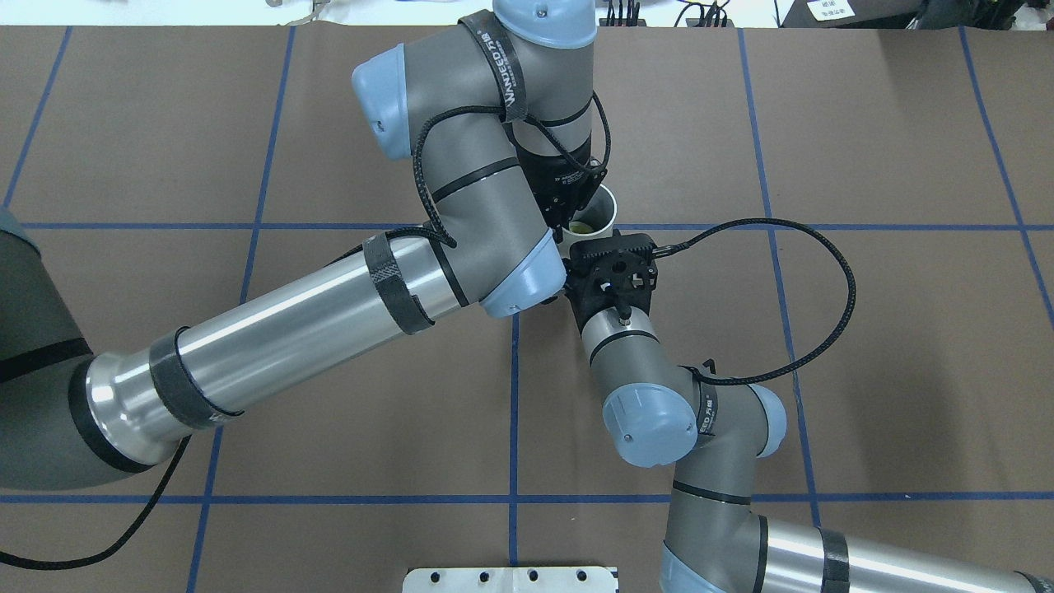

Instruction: Left arm hands cup to right arm to dump lemon

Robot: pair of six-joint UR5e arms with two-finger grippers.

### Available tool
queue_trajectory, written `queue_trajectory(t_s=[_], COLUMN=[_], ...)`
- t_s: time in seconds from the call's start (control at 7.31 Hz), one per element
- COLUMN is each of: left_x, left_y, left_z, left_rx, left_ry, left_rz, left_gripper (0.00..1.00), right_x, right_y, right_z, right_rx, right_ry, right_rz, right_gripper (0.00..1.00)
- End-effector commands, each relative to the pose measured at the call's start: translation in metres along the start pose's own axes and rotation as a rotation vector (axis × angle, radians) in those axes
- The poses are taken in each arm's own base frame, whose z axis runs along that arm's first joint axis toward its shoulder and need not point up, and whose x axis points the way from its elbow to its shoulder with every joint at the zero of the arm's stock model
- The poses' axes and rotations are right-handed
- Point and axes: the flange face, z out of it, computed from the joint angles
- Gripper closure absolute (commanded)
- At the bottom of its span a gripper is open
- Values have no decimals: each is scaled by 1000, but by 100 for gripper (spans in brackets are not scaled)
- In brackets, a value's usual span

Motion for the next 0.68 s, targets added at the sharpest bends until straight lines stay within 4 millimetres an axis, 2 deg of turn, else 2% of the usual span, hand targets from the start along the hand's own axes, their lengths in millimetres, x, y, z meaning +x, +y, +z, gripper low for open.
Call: queue_trajectory(t_s=[0.0,0.55], left_x=[0,-1], left_y=[1,6], left_z=[1,4], left_rx=[-1,-7], left_ry=[-1,-4], left_rz=[1,6], left_gripper=[100,100], right_x=[-1,0], right_y=[0,-2], right_z=[1,4], right_rx=[2,4], right_ry=[2,6], right_rz=[-1,-1], right_gripper=[3,9])
